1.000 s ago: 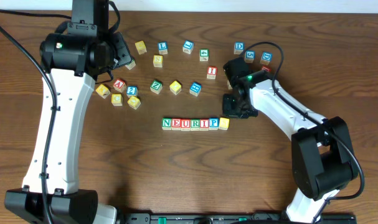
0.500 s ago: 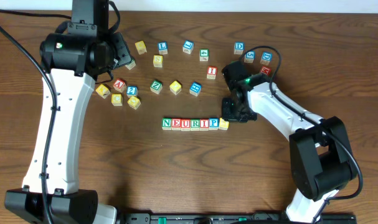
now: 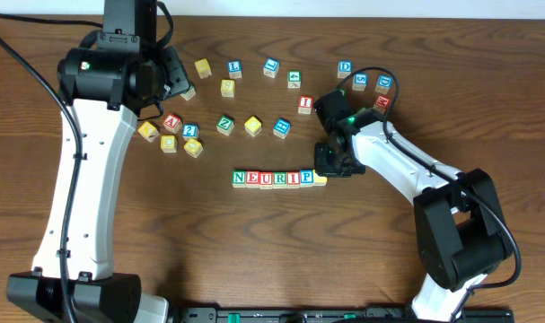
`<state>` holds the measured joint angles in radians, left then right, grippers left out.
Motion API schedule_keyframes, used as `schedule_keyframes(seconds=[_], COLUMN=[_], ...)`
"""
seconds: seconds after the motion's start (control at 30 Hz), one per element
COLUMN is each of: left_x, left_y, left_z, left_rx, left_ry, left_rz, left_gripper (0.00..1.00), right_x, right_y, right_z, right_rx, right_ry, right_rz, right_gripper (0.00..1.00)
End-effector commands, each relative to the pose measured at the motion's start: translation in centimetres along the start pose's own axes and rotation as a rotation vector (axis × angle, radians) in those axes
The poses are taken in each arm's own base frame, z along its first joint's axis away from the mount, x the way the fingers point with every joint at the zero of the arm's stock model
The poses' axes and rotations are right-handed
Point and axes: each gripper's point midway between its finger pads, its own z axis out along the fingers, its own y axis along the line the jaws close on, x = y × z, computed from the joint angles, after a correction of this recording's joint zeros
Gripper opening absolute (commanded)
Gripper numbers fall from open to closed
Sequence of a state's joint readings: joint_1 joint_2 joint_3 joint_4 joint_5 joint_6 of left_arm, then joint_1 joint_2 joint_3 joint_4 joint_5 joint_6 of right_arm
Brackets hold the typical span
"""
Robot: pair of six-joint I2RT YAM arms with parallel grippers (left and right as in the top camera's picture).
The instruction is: Spell out NEURIPS
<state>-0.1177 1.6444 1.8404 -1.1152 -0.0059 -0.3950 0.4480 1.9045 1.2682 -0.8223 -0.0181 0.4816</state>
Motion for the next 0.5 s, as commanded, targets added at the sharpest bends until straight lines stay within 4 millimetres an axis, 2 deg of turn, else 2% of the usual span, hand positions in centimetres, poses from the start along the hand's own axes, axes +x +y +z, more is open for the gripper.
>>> schedule_keyframes(seconds=[0.0, 0.07, 0.17, 0.3, 0.33, 0.43, 0.47], left_x=[0.1, -0.1, -0.7, -2.3, -2.6, -3.3, -3.1], left_y=[0.4, 0.3, 0.3, 1.4, 2.1, 5.0, 5.9], left_z=[0.2, 0.2, -0.7, -3.4, -4.1, -5.8, -6.2], left_rx=[-0.013, -0.009, 0.002, 0.001, -0.01, -0.087, -0.106], left_ry=[0.006, -0.001, -0.025, -0.107, -0.128, -0.176, -0.174], left_rz=[0.002, 0.029, 0.066, 0.091, 0.078, 0.033, 0.019], left_gripper=[0.43, 0.43, 0.43, 0.44, 0.55, 0.65, 0.86], right_x=[-0.3, -1.1, -3.0, -5.4, -5.9, -6.8, -7.0], right_y=[0.3, 0.3, 0.2, -0.5, -0.9, -1.8, -2.2], right_z=[-0.5, -1.6, -4.5, -9.6, -11.0, -15.1, -16.5], right_rx=[0.0, -0.01, -0.034, -0.044, -0.042, -0.053, -0.058], right_ry=[-0.022, -0.046, -0.114, -0.232, -0.261, -0.348, -0.375], right_rz=[0.003, 0.011, 0.0, 0.005, 0.01, 0.0, -0.003], right_gripper=[0.09, 0.09, 0.11, 0.15, 0.16, 0.26, 0.4])
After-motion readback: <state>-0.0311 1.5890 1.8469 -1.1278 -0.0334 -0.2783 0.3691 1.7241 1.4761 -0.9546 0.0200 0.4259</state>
